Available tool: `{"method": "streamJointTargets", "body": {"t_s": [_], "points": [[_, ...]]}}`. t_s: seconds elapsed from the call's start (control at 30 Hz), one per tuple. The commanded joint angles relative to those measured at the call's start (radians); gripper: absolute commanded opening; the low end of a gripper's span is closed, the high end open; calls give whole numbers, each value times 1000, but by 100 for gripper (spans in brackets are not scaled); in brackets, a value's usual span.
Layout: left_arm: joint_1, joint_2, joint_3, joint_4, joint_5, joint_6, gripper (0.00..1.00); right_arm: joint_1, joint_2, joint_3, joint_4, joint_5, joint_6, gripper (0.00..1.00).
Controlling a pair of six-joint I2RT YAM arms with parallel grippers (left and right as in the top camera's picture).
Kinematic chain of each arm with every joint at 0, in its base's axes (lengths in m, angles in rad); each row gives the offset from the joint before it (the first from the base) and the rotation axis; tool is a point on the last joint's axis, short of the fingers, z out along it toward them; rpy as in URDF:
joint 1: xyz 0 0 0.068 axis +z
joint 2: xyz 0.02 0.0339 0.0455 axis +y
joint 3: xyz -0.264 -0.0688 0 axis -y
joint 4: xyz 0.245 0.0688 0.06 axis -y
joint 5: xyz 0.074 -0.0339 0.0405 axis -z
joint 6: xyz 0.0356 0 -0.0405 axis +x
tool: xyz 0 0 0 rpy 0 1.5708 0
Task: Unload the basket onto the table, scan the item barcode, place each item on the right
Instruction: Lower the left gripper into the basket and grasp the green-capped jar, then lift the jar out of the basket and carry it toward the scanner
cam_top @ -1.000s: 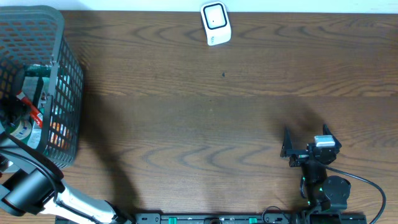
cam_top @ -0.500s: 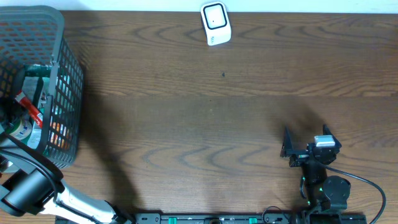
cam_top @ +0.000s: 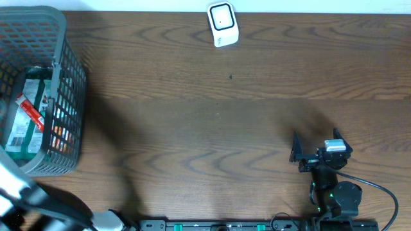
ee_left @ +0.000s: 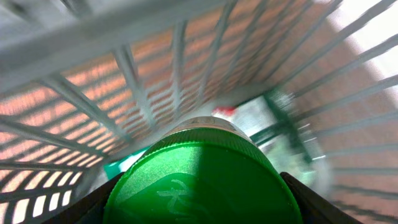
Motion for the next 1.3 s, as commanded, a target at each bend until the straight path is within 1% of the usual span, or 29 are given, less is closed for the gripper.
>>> {"method": "streamJointTargets", "body": {"t_s": [0.0,0.03,0.13,0.3,0.47,0.63,0.8,0.93,1.07,1.17,1.27], "points": [[-7,-121,32,26,73,-76,66,-9,-6,-1,-4,3,-11,99],[-23,-187,32,30,76,-94,66,-9,-6,-1,-4,3,-11,99],[-66,-281,32,30,76,-94,66,-9,-6,-1,-4,3,-11,99],[-184,-436,42,31,75,-91,66,-9,-6,-1,-4,3,-11,99],[-359,-584,46,0,75,-89,65,-9,-6,-1,-4,3,-11,99],[-567,-647,46,-132,75,-90,64,-9,-6,-1,-4,3,-11,99],[-777,-614,33,-306,70,-90,64,-9,-6,-1,-4,3,-11,99],[-927,-532,18,-405,39,-90,63,-9,-6,-1,-4,3,-11,99],[-1077,-398,18,-481,38,-90,58,-9,-6,-1,-4,3,-11,99],[-1179,-278,19,-511,38,-90,57,-9,-6,-1,-4,3,-11,99],[-1249,-164,19,-529,42,-95,57,-9,-6,-1,-4,3,-11,99]]}}
